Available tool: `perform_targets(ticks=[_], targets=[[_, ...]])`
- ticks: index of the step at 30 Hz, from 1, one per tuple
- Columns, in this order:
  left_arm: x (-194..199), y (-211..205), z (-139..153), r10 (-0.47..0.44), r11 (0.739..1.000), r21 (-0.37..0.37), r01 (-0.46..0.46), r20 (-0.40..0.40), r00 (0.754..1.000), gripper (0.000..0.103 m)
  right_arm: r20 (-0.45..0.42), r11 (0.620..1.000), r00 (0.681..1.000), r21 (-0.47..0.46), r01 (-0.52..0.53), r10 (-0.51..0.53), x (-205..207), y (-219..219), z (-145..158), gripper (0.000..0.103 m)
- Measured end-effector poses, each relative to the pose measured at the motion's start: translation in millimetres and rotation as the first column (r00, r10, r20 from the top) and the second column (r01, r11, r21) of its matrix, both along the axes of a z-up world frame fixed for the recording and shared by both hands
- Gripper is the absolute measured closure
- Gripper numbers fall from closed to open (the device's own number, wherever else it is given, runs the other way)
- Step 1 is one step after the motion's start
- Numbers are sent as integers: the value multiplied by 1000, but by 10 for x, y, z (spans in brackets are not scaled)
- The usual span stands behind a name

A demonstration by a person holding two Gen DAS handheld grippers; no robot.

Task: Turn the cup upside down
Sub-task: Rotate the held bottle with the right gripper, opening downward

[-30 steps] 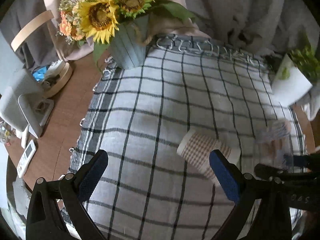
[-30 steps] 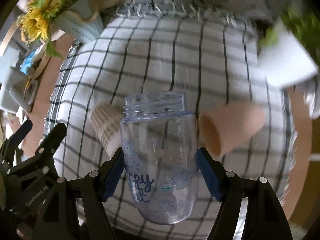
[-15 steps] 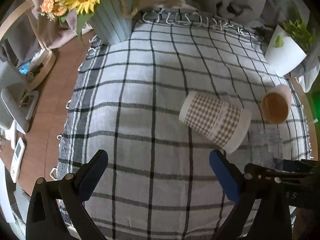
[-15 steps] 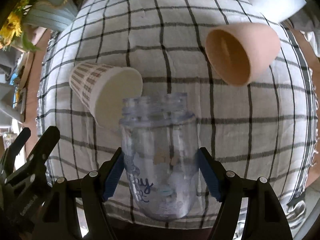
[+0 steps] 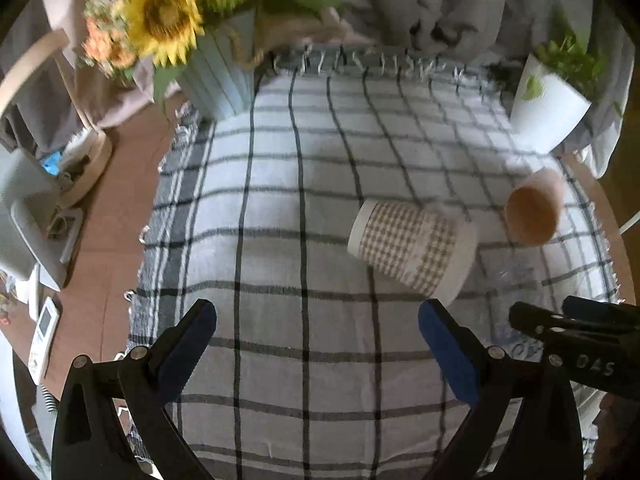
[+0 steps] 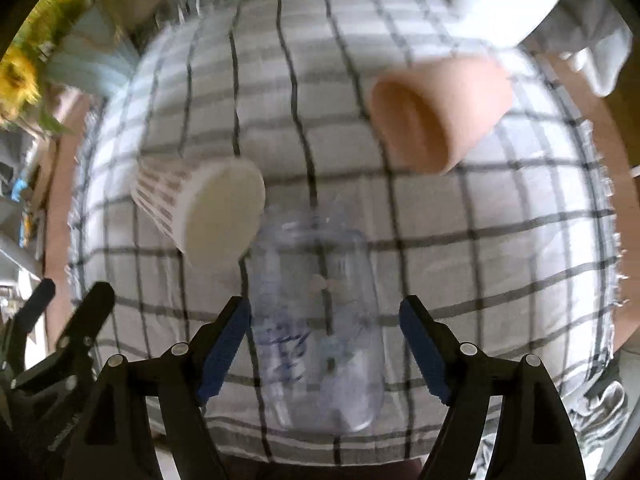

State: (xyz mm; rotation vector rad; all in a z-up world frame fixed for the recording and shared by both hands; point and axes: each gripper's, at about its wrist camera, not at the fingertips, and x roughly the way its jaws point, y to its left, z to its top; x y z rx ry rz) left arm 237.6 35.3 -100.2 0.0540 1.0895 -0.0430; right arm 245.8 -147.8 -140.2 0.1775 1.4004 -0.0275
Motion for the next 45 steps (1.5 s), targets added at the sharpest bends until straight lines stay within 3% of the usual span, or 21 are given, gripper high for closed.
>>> perform_targets(ticks=[5, 8, 13, 17, 28, 30, 43, 45], targets=[[-212, -191, 251, -24, 999, -27, 27, 96, 995, 0, 144, 999, 989, -14, 35, -32, -263, -195, 435, 25], [-353, -382, 263, -18, 999, -49, 24, 112, 994, 0, 200, 999, 979, -28, 34, -28, -362, -350, 565, 25], [-655, -707, 98, 20, 992, -130, -6, 104, 994, 0, 232, 998, 973, -65, 5, 10, -523, -625, 564, 25], [-857, -966, -52, 39, 989, -146, -24, 105, 994, 0, 235, 997, 970, -65, -52, 66, -678, -858, 472, 25], [-1217, -1482, -371, 23, 1000, -14, -21, 172, 985, 3, 221, 994, 970, -50, -93, 102, -962, -1291, 108, 25], [-1222, -1522, -413, 26, 1000, 13, -29, 188, 982, 8, 220, 994, 970, -55, -93, 103, -1001, -1337, 55, 25], [-1172, -1714, -674, 35, 990, 118, -77, 321, 947, 9, 145, 991, 983, -83, -105, 116, -1089, -1508, -245, 25], [-1154, -1733, -712, 39, 991, 111, -78, 318, 947, 15, 142, 990, 982, -90, -110, 123, -1097, -1512, -256, 25]])
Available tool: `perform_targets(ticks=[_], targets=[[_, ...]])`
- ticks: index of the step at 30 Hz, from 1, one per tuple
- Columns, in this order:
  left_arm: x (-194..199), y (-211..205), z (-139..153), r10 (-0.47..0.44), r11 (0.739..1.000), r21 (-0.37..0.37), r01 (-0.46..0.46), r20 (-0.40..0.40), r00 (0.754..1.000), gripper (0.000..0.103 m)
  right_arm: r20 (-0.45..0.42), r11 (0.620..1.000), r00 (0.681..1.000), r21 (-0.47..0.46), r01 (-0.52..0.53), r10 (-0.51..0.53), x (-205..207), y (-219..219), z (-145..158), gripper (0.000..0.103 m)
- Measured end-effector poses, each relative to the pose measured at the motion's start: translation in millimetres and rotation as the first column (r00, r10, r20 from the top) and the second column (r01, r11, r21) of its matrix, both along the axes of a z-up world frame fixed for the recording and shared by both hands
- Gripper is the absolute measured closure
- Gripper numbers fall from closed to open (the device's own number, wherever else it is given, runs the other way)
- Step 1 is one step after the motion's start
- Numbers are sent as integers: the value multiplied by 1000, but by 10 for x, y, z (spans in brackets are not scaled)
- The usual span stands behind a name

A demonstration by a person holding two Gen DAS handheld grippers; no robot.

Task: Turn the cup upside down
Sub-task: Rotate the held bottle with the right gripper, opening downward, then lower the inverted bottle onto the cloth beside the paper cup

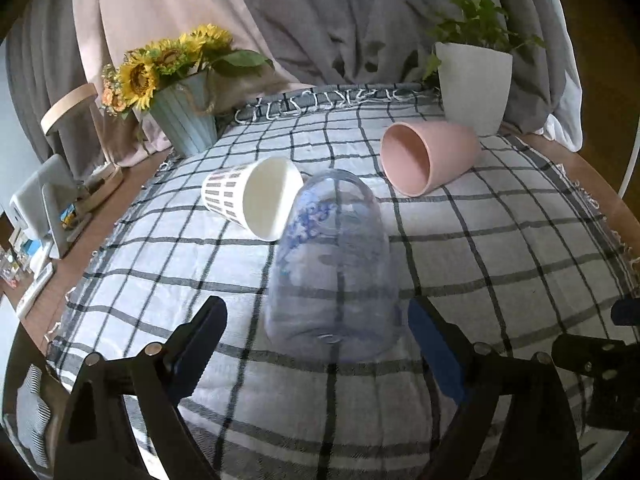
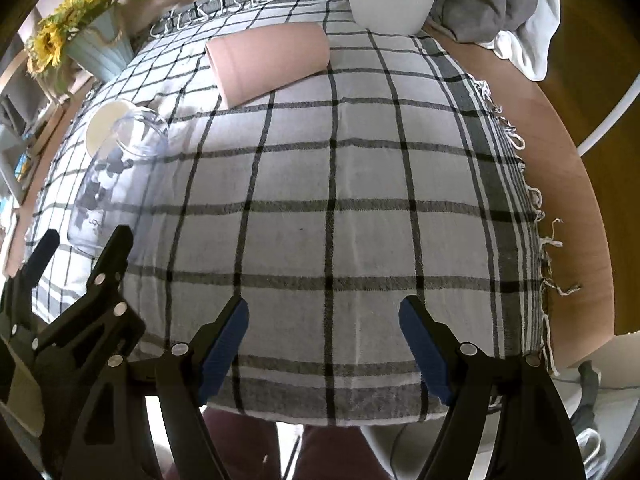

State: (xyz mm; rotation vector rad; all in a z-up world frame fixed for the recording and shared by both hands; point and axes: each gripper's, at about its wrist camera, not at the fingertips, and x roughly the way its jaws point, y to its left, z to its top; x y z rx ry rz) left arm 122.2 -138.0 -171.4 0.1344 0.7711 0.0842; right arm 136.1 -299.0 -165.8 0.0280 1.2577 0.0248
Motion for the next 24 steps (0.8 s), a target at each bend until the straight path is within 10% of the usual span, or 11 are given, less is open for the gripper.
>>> perform_targets(ticks=[6, 24], targets=[[38, -34, -66, -7, 1000, -18, 7, -15, 1000, 32, -12, 1000, 1000, -6, -11, 11, -20, 15, -43, 25], [203, 19, 461, -16, 998, -61, 16, -7, 1000, 32, -5, 997, 1000, 78, 4, -3, 92, -15, 35, 25]])
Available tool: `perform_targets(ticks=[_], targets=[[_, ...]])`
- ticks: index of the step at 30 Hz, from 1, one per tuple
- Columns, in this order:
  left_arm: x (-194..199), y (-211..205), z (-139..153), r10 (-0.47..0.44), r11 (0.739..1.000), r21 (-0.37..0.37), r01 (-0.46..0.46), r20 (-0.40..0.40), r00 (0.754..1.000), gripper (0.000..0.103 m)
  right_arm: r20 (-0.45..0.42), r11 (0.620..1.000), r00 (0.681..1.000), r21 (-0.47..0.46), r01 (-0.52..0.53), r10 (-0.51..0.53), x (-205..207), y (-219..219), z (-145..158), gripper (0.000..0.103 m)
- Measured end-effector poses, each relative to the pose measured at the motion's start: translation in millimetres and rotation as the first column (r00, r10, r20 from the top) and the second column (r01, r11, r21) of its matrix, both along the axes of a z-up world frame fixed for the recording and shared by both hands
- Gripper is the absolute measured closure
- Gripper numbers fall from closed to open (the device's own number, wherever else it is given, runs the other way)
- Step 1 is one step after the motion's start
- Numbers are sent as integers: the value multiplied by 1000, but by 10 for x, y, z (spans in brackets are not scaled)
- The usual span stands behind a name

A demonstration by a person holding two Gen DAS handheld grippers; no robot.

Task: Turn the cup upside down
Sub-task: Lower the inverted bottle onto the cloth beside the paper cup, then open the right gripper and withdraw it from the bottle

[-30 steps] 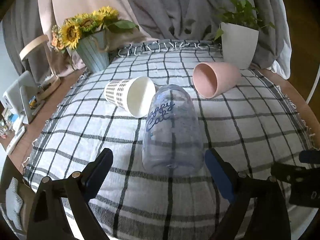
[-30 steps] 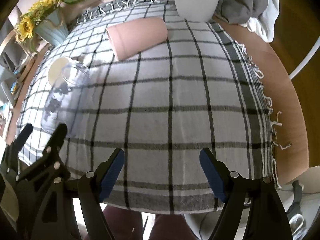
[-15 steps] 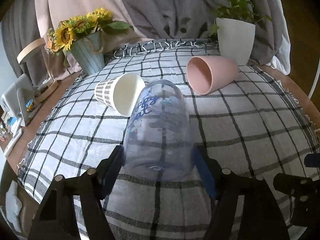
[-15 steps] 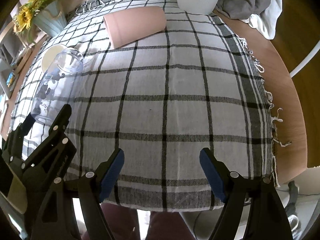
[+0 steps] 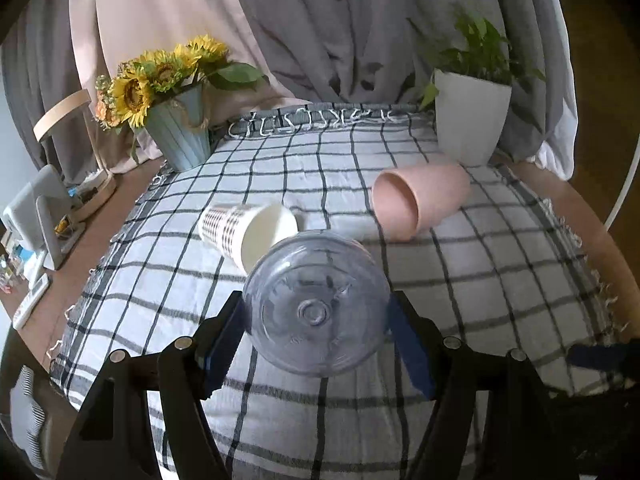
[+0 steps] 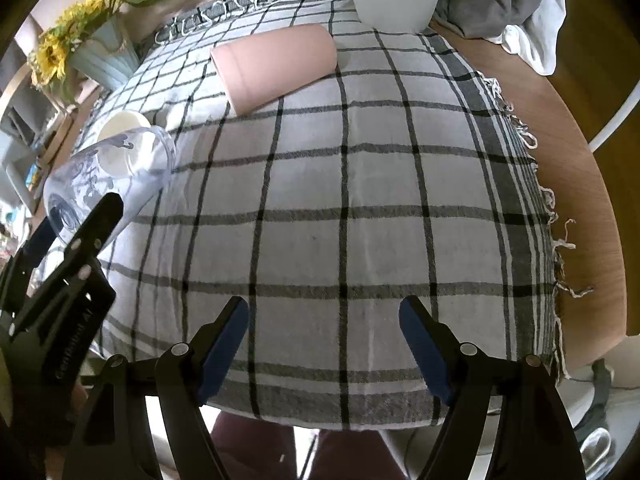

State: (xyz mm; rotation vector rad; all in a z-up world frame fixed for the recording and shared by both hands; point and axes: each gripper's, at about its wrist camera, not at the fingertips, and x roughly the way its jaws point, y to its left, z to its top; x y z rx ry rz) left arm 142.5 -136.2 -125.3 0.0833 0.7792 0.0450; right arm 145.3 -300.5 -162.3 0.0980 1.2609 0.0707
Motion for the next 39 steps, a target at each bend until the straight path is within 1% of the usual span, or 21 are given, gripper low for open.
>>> perform_targets(ticks=[4, 7, 16, 23, 32, 33, 35, 36, 37, 39], targets=[[161, 48, 74, 4, 999, -34, -5, -29, 1000, 32, -1, 999, 1000, 40, 16, -16, 81, -7, 35, 25], [270, 79, 120, 2, 999, -49, -4, -47, 999, 32, 18, 998, 999, 52, 25, -26, 156, 8, 90, 25], [625, 98, 208, -20, 999, -48, 15, -100, 995, 32, 77, 994, 996, 102, 44, -52, 410, 62, 287, 25], [852, 93, 219, -39, 999, -42, 34, -133, 990, 32, 79, 988, 994, 142, 65, -77, 566, 49, 332, 25], [1000, 164, 223, -39, 996, -83, 26, -161, 986, 32, 82, 983, 992, 166, 78, -93, 684, 52, 365, 25], [1000, 175, 228, -39, 996, -88, 26, -159, 987, 31, 84, 983, 992, 167, 76, -91, 690, 63, 369, 25], [980, 192, 259, -42, 996, -89, 29, -140, 989, 25, 85, 983, 992, 171, 73, -88, 701, 79, 374, 25], [966, 195, 277, -40, 996, -84, 29, -129, 991, 19, 85, 982, 993, 173, 70, -86, 704, 89, 374, 25], [949, 202, 303, -35, 997, -79, 27, -111, 993, 16, 85, 982, 993, 175, 68, -83, 707, 93, 374, 25], [939, 221, 324, -30, 997, -75, 22, -100, 994, 16, 84, 982, 993, 176, 61, -77, 709, 110, 371, 25]])
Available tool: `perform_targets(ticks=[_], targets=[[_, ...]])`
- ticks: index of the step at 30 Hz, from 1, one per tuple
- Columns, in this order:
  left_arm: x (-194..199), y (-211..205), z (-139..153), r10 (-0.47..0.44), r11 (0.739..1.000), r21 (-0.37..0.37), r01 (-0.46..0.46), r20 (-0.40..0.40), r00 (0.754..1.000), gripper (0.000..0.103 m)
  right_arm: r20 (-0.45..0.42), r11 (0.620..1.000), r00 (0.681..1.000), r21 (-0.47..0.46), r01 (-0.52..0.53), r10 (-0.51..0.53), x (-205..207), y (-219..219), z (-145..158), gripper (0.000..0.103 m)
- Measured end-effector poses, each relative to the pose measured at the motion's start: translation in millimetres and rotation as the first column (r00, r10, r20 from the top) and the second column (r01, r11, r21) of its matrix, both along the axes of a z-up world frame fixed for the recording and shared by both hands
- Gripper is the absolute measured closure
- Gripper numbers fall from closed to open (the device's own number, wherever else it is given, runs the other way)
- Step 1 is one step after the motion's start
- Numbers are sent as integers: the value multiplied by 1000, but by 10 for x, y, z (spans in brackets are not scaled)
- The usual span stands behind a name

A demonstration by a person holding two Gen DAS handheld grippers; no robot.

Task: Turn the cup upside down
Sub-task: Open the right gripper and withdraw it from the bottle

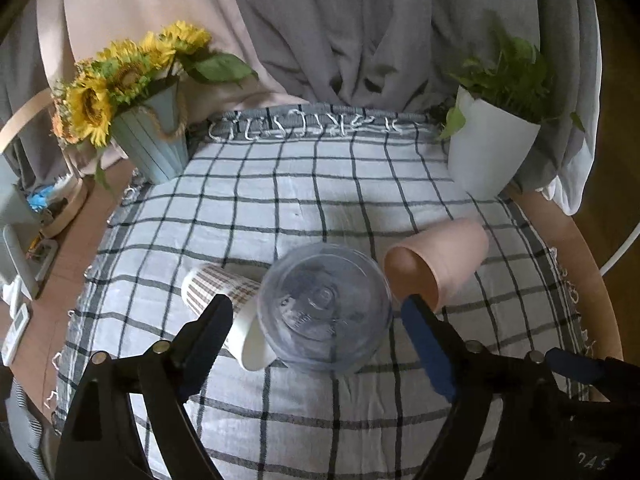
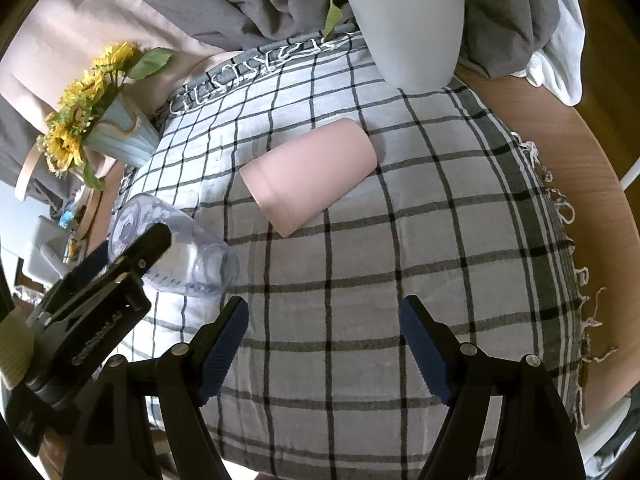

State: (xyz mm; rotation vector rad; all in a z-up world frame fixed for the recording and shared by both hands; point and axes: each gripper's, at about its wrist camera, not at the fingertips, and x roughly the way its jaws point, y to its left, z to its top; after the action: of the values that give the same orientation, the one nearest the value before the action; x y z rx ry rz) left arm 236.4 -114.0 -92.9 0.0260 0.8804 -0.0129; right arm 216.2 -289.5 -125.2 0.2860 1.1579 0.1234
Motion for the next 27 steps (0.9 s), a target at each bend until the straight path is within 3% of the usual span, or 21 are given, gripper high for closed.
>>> perform_targets(ticks=[5, 10, 13, 18, 27], targets=[[-100, 86, 93, 13, 999, -37, -12, 36, 999, 15, 0, 1000, 1000, 16, -1, 1, -14, 11, 1, 25], [-380, 140, 262, 49, 998, 19, -51, 120, 992, 0, 68, 1000, 998, 20, 7, -8, -123, 0, 135, 25], [-539, 164, 319, 57, 997, 40, -62, 120, 991, 0, 116, 1000, 993, -4, 23, -23, -214, -5, 240, 24], [-766, 312, 430, 81, 997, -9, -80, 134, 988, 0, 209, 996, 977, -76, 51, -34, -400, 57, 470, 14], [-1151, 607, 617, 25, 1000, -5, -25, 177, 984, 0, 301, 988, 952, -127, 90, -48, -850, 307, 767, 14]])
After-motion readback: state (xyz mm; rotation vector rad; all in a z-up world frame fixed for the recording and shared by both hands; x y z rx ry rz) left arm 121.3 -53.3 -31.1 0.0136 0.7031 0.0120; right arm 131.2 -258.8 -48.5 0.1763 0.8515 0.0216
